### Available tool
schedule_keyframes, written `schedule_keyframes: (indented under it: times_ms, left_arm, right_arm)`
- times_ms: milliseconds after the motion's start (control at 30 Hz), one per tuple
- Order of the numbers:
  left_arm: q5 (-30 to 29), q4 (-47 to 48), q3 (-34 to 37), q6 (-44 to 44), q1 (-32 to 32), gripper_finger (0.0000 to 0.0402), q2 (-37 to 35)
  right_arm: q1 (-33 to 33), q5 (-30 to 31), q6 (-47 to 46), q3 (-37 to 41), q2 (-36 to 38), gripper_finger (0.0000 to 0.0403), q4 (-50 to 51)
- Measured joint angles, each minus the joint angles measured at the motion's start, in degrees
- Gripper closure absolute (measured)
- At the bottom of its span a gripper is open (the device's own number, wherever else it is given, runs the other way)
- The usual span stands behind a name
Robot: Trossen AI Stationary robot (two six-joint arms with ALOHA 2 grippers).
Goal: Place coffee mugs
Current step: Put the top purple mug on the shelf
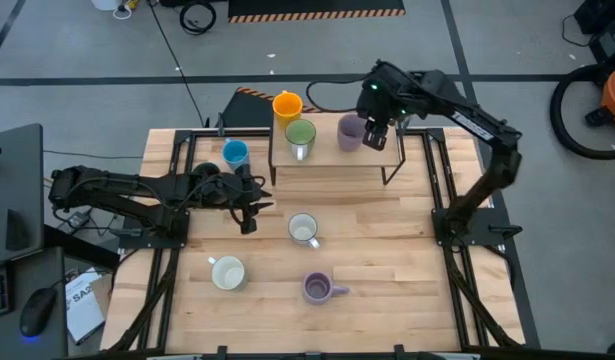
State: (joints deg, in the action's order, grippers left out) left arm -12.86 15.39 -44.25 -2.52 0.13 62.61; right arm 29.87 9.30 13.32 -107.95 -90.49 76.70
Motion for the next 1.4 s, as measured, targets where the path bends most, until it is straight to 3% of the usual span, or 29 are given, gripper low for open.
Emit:
schedule_keyframes:
  times_ms: [367,533,833,1000,1233,1400]
  left_arm:
    - [-2.22,-2.28,0.0,-10.55,2.38,0.0292,0.02]
    - [-7.63,-3.06,0.0,-13.24,4.67,0.0292,0.01]
    - [-5.61,-5.15,0.0,-13.6,8.02,0.0292,0.0]
    - [-2.97,-5.12,0.0,-13.95,10.81,0.0292,0.0]
    - [-1.73,-7.26,0.0,-14.87,13.83,0.0292,0.0]
    - [10.09,-18.99,3.7,-16.69,17.03,0.0292,-0.02]
  right_arm:
    - [0.0,0.52,-3.72,26.78,15.11,0.0237,-18.57]
    - [0.0,1.46,-4.48,35.62,18.46,0.0237,-25.71]
    - [0.32,1.34,-6.27,49.52,22.46,0.0228,-40.13]
    - [1.02,-1.6,-4.14,56.61,26.02,0.0194,-49.99]
    - [3.17,-0.54,-3.07,61.96,27.75,0.0122,-61.31]
    - [5.52,-5.59,-4.22,64.68,27.01,0.0073,-66.6]
